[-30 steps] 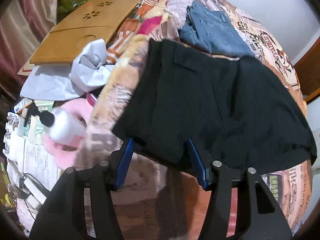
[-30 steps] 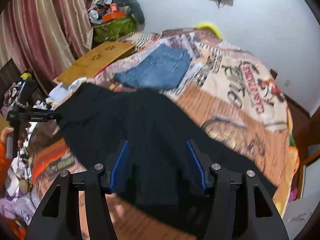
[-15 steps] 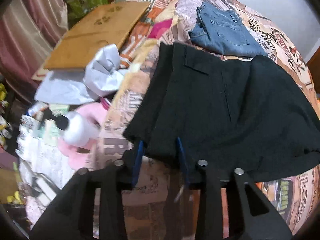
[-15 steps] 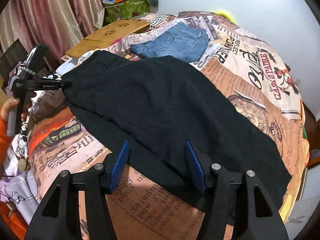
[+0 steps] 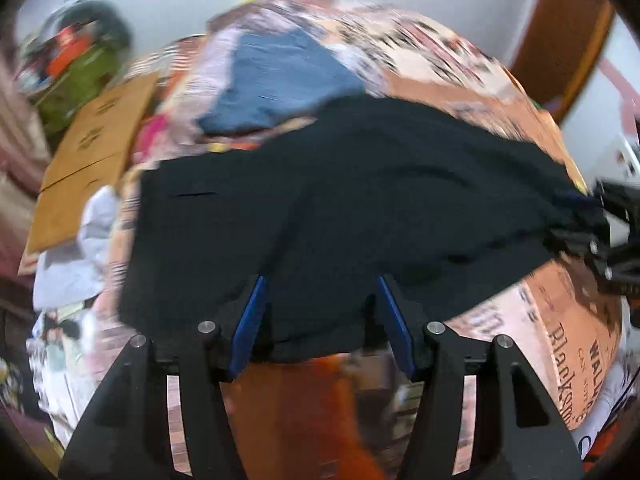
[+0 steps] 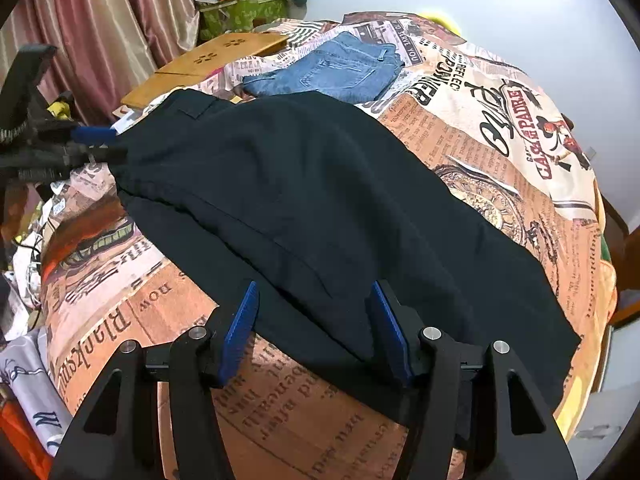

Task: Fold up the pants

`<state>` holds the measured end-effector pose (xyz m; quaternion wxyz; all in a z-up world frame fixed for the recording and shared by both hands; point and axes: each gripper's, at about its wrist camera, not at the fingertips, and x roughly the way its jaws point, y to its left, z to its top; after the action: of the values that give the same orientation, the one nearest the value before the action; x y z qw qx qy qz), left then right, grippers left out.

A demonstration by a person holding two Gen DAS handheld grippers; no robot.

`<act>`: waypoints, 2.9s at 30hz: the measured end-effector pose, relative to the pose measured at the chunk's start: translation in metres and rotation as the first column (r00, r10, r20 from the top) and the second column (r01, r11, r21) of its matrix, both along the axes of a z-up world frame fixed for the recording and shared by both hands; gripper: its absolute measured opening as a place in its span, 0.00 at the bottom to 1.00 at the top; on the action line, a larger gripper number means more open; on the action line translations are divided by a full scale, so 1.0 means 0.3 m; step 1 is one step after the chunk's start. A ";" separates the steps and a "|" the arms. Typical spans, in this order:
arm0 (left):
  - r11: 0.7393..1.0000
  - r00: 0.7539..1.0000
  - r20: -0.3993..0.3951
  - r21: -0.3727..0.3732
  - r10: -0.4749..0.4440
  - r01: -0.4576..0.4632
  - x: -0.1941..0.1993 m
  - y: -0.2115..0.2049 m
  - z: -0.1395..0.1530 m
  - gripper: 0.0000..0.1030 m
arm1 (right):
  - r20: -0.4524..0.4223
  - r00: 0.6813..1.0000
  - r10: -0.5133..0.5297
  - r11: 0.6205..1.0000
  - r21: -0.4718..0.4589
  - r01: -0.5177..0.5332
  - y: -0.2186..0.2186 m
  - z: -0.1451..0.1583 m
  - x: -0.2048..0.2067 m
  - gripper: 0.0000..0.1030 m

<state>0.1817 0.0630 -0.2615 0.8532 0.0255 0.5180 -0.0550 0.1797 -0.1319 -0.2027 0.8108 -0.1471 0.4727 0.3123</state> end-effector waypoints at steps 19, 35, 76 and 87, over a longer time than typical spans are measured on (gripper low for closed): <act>0.995 0.995 0.065 0.068 -0.075 0.071 0.055 -0.141 -0.008 0.12 | 0.010 1.000 -0.026 0.989 0.143 0.025 -0.006 0.025 0.000 0.06; 0.997 0.998 0.015 0.036 -0.064 0.064 -0.051 -0.152 -0.037 0.10 | -0.049 0.998 -0.039 0.986 0.159 0.046 -0.043 -0.003 -0.052 0.08; 0.987 0.987 -0.031 0.014 0.160 -0.159 0.268 -0.170 -0.093 0.68 | -0.268 0.702 -0.660 0.670 0.212 0.711 -0.952 -0.221 0.117 0.34; 0.986 0.985 -0.023 0.015 0.168 -0.168 0.273 -0.175 -0.098 0.68 | -0.211 0.732 -0.648 0.700 0.214 0.681 -0.927 -0.194 0.159 0.08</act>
<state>0.2637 0.0106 -0.2907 0.8483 -0.0134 0.5289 0.0203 0.2273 -0.4101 -0.2609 0.8511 0.1672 0.4928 0.0694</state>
